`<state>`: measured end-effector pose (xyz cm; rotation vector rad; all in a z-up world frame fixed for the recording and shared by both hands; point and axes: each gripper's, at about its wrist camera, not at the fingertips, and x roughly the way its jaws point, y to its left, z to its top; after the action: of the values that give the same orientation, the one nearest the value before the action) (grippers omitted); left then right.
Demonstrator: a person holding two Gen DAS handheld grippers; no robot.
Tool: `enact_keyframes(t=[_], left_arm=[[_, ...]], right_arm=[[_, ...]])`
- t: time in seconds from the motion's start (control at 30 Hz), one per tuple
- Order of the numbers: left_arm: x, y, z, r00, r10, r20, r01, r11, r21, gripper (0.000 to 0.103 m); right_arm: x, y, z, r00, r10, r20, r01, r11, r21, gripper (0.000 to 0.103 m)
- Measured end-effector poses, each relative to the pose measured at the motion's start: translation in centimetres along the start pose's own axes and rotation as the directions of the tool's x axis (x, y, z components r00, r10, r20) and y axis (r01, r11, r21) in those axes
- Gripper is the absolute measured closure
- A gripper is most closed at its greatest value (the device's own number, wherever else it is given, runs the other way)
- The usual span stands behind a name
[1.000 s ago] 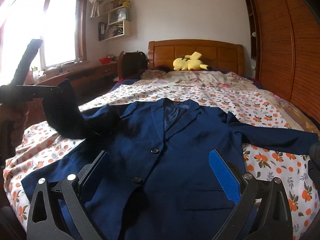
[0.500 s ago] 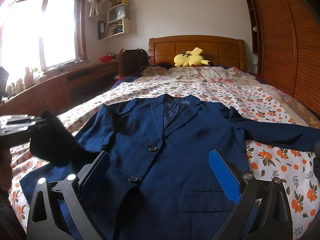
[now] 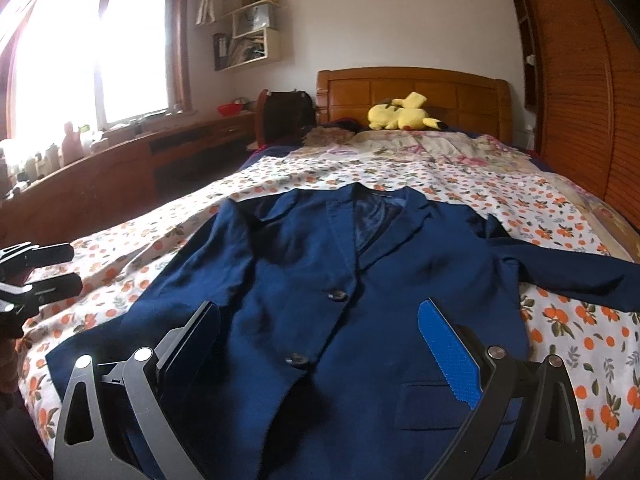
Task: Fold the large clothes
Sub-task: 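Move the right gripper to the blazer side panel and grasp its edge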
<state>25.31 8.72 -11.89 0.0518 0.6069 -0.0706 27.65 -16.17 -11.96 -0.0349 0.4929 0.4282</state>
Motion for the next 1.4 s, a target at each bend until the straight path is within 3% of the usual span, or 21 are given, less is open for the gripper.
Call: enact_keyframes(t=[0.3,0.67,1.0,1.13,1.27,1.37,1.4], left_arm=[[-2.1,2.7,-2.9,0.999,0.046,-0.007,-0.047,0.998,-0.050,0.013],[-4.4,5.8,-4.6,0.993,0.118,0.004,-0.116,0.987,-0.113,0.008],[-5.3,6.6,-5.3,0.990,0.144,0.002,-0.143,0.981,-0.132,0.005],[-5.5,6.7,-5.6,0.989,0.147,0.002,-0.145,0.979,-0.141,0.005],[-5.4,6.8,-5.6,0.989,0.148,-0.002,-0.147,0.978,-0.145,0.005],[-5.4,6.8,-5.7,0.989,0.147,-0.006,-0.146,0.978,-0.146,0.005],[-5.3,6.7,-5.8,0.989,0.146,-0.007,-0.146,0.978,-0.146,0.005]], right_arm=[[0.5,5.1,-1.0,0.993,0.111,-0.044,-0.114,0.991,-0.075,0.007],[1.2,10.8,-2.8,0.956,0.262,-0.136,-0.280,0.949,-0.143,0.010],[3.0,15.1,-4.6,0.886,0.377,-0.271,-0.430,0.886,-0.172,0.029],[3.7,16.3,-5.7,0.864,0.387,-0.323,-0.459,0.868,-0.187,0.039],[4.1,16.9,-6.4,0.856,0.376,-0.355,-0.464,0.862,-0.205,0.046],[4.4,17.3,-6.8,0.850,0.364,-0.380,-0.466,0.857,-0.222,0.058],[4.5,17.4,-7.0,0.849,0.361,-0.386,-0.466,0.856,-0.224,0.068]])
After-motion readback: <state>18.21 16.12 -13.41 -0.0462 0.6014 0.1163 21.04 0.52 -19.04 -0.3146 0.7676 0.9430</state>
